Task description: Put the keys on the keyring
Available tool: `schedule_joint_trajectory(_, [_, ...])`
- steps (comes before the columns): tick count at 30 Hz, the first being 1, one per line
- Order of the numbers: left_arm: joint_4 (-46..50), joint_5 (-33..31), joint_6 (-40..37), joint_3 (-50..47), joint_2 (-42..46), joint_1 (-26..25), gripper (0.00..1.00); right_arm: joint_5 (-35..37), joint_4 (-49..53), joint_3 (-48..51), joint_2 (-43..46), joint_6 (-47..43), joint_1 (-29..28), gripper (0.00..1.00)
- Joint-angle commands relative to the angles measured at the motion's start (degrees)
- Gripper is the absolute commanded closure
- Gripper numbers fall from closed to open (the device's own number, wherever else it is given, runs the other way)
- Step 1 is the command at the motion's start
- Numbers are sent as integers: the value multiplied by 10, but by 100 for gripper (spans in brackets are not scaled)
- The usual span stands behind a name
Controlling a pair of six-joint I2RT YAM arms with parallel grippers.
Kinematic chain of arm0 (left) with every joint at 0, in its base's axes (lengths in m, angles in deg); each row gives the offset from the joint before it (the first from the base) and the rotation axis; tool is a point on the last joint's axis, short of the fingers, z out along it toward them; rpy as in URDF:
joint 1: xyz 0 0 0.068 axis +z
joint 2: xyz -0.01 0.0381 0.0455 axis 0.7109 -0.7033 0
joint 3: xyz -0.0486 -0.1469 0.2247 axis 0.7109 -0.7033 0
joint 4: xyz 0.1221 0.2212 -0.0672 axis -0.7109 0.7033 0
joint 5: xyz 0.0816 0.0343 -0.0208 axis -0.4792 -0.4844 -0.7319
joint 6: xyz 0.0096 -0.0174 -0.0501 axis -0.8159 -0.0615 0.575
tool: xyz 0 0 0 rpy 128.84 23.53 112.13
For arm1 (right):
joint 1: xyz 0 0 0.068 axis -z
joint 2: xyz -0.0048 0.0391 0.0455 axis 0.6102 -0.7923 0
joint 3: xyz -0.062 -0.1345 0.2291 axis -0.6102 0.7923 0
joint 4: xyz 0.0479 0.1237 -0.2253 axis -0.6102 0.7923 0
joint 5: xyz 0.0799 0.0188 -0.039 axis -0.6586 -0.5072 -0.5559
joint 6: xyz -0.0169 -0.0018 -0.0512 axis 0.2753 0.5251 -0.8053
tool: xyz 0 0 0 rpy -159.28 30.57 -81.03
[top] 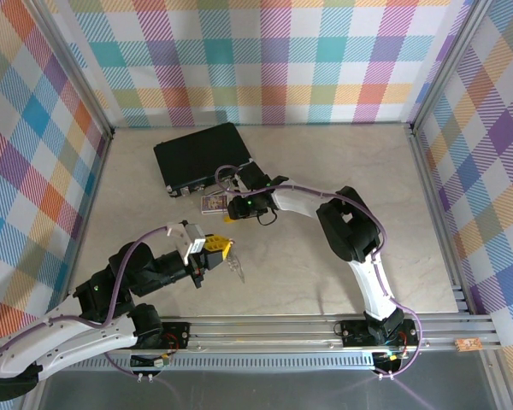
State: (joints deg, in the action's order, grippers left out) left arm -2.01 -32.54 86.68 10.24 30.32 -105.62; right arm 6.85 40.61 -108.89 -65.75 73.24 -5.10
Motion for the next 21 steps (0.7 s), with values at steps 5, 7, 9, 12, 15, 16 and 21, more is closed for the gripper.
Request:
schedule_joint_trajectory(5, [-36, 3, 1, -7, 12, -3, 100, 9, 15, -31, -22, 8, -4, 65])
schedule_joint_trajectory(7, [-36, 4, 1, -8, 11, -3, 100, 8, 15, -34, -23, 8, -4, 68])
schedule_joint_trajectory(9, [-35, 5, 1, -8, 12, -3, 100, 8, 16, -36, -25, 9, -5, 70])
schedule_joint_trajectory(12, [-36, 4, 0, -10, 14, -3, 100, 8, 22, -41, -29, 7, -5, 71])
schedule_joint_trajectory(15, [-38, 5, 1, -12, 15, -3, 100, 9, 24, -42, -29, 7, -5, 72])
schedule_joint_trajectory(16, [-39, 6, 1, -11, 14, -3, 100, 9, 25, -41, -28, 7, -5, 73])
schedule_joint_trajectory(21, [-39, 6, 0, -12, 15, -3, 100, 10, 27, -43, -28, 6, -5, 77])
